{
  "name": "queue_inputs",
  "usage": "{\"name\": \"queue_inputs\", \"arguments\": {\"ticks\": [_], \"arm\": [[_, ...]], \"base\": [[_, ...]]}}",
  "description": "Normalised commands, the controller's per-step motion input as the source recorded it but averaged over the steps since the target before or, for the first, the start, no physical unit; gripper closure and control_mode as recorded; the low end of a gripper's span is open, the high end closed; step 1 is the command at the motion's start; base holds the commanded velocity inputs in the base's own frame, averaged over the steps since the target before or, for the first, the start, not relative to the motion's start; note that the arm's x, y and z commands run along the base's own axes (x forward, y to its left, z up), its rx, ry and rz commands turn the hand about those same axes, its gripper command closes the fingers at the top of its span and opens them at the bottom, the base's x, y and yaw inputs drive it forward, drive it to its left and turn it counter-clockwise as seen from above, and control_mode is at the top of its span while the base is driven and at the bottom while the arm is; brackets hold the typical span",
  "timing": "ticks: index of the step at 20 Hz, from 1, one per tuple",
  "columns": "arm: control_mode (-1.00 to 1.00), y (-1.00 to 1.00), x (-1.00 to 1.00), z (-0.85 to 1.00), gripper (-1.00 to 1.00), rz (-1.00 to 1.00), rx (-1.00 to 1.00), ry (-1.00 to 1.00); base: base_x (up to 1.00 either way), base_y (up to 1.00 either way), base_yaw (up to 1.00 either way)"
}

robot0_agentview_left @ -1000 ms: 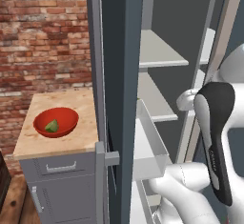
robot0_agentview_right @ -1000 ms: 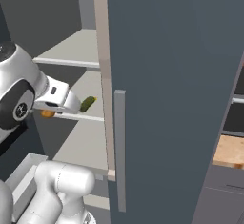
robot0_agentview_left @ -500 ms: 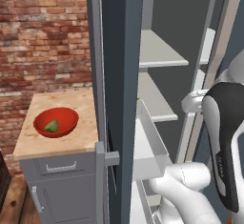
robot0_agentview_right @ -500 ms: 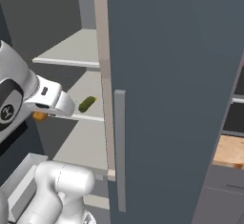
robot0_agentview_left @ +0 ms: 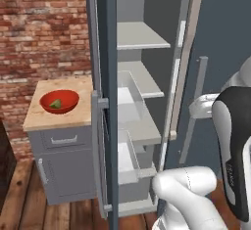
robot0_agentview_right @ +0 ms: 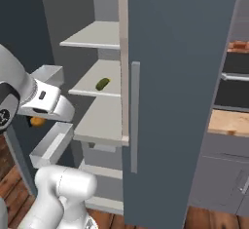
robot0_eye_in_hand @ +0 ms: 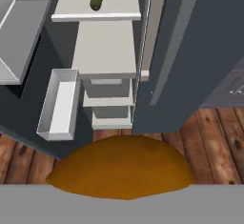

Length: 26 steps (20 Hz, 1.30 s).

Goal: Take the cucumber, mushroom, and lemon wedge from the freezer and place them in the bowl on the counter.

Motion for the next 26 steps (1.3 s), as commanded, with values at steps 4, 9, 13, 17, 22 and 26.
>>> {"name": "queue_inputs", "arguments": {"ticks": [4,9,13,17,22,26], "arm": [[1.0,0.0,0.0,0.0,1.0,0.0,0.0,0.0],[1.0,0.0,0.0,0.0,1.0,0.0,0.0,0.0],[1.0,0.0,0.0,0.0,1.0,0.0,0.0,0.0],[1.0,0.0,0.0,0.0,1.0,0.0,0.0,0.0],[1.0,0.0,0.0,0.0,1.0,0.0,0.0,0.0],[1.0,0.0,0.0,0.0,1.0,0.0,0.0,0.0]], "base": [[-0.95,0.38,0.0],[-0.6,0.99,0.0],[-0.28,1.0,0.0],[0.03,1.0,0.0],[0.71,0.73,0.0],[0.93,0.42,0.0]]}}
